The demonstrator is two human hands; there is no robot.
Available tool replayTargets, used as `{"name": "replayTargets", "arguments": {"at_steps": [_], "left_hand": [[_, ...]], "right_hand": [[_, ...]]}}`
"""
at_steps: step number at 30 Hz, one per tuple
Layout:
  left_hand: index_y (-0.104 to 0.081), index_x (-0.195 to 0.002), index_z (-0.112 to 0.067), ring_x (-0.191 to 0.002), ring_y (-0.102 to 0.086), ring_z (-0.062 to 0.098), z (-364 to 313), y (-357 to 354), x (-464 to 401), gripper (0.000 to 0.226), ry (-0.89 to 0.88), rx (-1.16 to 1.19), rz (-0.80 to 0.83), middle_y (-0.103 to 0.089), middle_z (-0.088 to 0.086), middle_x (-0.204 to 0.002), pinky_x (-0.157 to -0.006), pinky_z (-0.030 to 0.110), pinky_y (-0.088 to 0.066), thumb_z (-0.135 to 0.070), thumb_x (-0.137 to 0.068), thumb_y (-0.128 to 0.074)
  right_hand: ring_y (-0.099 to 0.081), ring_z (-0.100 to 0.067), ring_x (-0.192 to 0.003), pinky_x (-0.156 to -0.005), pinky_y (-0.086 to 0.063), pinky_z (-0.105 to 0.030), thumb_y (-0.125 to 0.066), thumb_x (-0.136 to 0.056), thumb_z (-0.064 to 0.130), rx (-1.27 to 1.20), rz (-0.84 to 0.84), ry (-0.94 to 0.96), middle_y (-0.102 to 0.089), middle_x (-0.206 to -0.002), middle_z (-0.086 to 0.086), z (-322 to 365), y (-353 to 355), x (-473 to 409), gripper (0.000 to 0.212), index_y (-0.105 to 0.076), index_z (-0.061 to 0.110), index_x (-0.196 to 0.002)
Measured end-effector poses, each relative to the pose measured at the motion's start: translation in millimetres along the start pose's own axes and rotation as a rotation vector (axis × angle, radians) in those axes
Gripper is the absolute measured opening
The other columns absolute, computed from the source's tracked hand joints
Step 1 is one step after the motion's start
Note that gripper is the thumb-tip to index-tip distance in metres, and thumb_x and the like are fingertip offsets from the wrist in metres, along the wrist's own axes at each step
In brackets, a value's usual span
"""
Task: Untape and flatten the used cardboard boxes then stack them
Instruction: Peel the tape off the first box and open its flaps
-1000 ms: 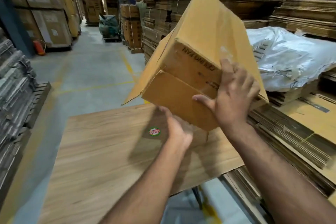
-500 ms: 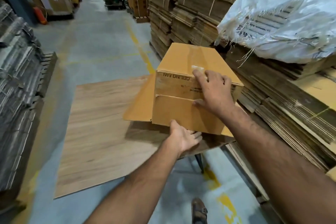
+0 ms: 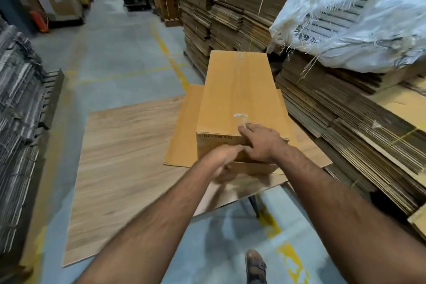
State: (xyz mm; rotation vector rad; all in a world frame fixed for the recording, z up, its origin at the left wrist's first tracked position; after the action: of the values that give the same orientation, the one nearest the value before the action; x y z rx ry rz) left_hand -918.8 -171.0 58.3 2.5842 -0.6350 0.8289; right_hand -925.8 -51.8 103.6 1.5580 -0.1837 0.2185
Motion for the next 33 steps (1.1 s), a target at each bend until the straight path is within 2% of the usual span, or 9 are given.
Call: {"name": "replayTargets", "arguments": {"at_steps": [2,4,7,9,12,19,23,28,33], "left_hand": [[-0.064,-0.104,-0.007,-0.078,-0.058,0.026,-23.5,6.7,-0.4,0.045,-0.143,-0.285,-0.094,-0.063,0.011,-0.09,-0.072,0.031,-0.049,-0.047,-0.098,-0.044],[-0.063,-0.085,-0.008,-0.085,-0.06,0.032,-57.9,21.0,9.0,0.036,-0.373,-0.545,-0.337,-0.067,0.016,-0.097,-0.068,0.034,-0.045,-0.039,-0.097,-0.046],[-0.062,-0.109,-0.017,-0.112,-0.051,0.031,-98.7,37.8,24.6,0.031,-0.71,-0.882,-0.671,-0.057,0.012,-0.118,-0.089,0.038,-0.041,-0.04,-0.091,-0.054],[-0.045,-0.138,-0.026,-0.138,-0.027,0.034,-93.5,43.4,5.2,0.061,-0.667,-1.116,-0.586,-0.034,0.016,-0.147,-0.11,0.05,-0.025,-0.059,-0.087,-0.054],[-0.008,-0.154,-0.033,-0.148,0.003,0.037,-58.8,54.6,-30.4,0.091,-0.442,-1.273,-0.399,0.005,0.015,-0.162,-0.113,0.064,-0.008,-0.08,-0.082,-0.038],[0.004,-0.155,-0.032,-0.149,0.007,0.034,-52.3,58.2,-37.7,0.094,-0.43,-1.26,-0.347,0.012,0.011,-0.163,-0.114,0.061,-0.015,-0.082,-0.082,-0.029],[0.004,-0.155,-0.033,-0.149,0.007,0.033,-51.0,57.9,-37.5,0.093,-0.438,-1.245,-0.348,0.013,0.01,-0.163,-0.114,0.06,-0.015,-0.082,-0.083,-0.03],[0.003,-0.155,-0.034,-0.149,0.008,0.033,-50.7,57.6,-40.2,0.093,-0.44,-1.242,-0.365,0.012,0.01,-0.163,-0.114,0.059,-0.014,-0.082,-0.083,-0.03],[0.005,-0.154,-0.035,-0.149,0.009,0.033,-50.3,56.7,-41.0,0.093,-0.428,-1.248,-0.37,0.014,0.01,-0.163,-0.115,0.059,-0.013,-0.082,-0.083,-0.03]], "right_hand": [[-0.037,-0.027,-0.141,-0.11,-0.036,-0.052,-0.04,-0.098,0.045,-0.1,-0.032,-0.007,-0.04,-0.154,-0.002,-7.9,9.4,-5.2,0.049,-0.039,0.029,-0.144],[-0.053,-0.031,-0.125,-0.1,-0.044,-0.05,-0.036,-0.1,0.042,-0.221,-0.139,-0.06,-0.059,-0.135,-0.004,-17.0,17.0,-8.2,0.04,-0.047,0.027,-0.136],[-0.057,-0.035,-0.118,-0.095,-0.048,-0.047,-0.04,-0.101,0.034,-0.354,-0.292,-0.144,-0.062,-0.131,-0.01,-24.0,22.4,-9.8,0.046,-0.04,0.022,-0.146],[-0.058,-0.035,-0.115,-0.092,-0.049,-0.045,-0.047,-0.099,0.028,-0.396,-0.384,-0.167,-0.064,-0.127,-0.01,-23.0,24.1,-11.1,0.046,-0.044,0.02,-0.144],[-0.057,-0.032,-0.116,-0.093,-0.05,-0.045,-0.051,-0.095,0.025,-0.434,-0.474,-0.188,-0.065,-0.124,-0.007,-19.7,24.1,-15.5,0.046,-0.05,0.02,-0.14],[-0.045,-0.034,-0.118,-0.094,-0.042,-0.046,-0.048,-0.099,0.029,-0.34,-0.424,-0.282,-0.054,-0.127,-0.013,-25.2,26.8,-43.9,0.044,-0.046,0.028,-0.143],[-0.036,-0.03,-0.128,-0.103,-0.032,-0.044,-0.051,-0.098,0.023,-0.396,-0.412,-0.325,-0.045,-0.14,-0.006,-29.8,26.8,-57.5,0.035,-0.061,0.034,-0.13],[-0.04,-0.024,-0.124,-0.095,-0.032,-0.041,-0.061,-0.094,0.025,-0.488,-0.499,-0.298,-0.055,-0.125,0.001,-34.6,29.0,-62.2,0.019,-0.073,0.029,-0.108],[-0.041,-0.024,-0.12,-0.091,-0.035,-0.042,-0.06,-0.095,0.025,-0.455,-0.517,-0.301,-0.055,-0.118,-0.001,-32.9,28.8,-60.8,0.012,-0.071,0.025,-0.101]]}}
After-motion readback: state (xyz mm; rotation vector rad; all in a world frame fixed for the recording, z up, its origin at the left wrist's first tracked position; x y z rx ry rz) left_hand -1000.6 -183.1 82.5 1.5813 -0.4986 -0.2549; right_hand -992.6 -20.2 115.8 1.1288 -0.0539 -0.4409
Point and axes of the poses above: each hand's wrist, its own x-axis away from the middle knuckle, its own y-axis out of the back of the hand, z = x × y, the point moved 7 cm from there along -x, towards the middle knuckle
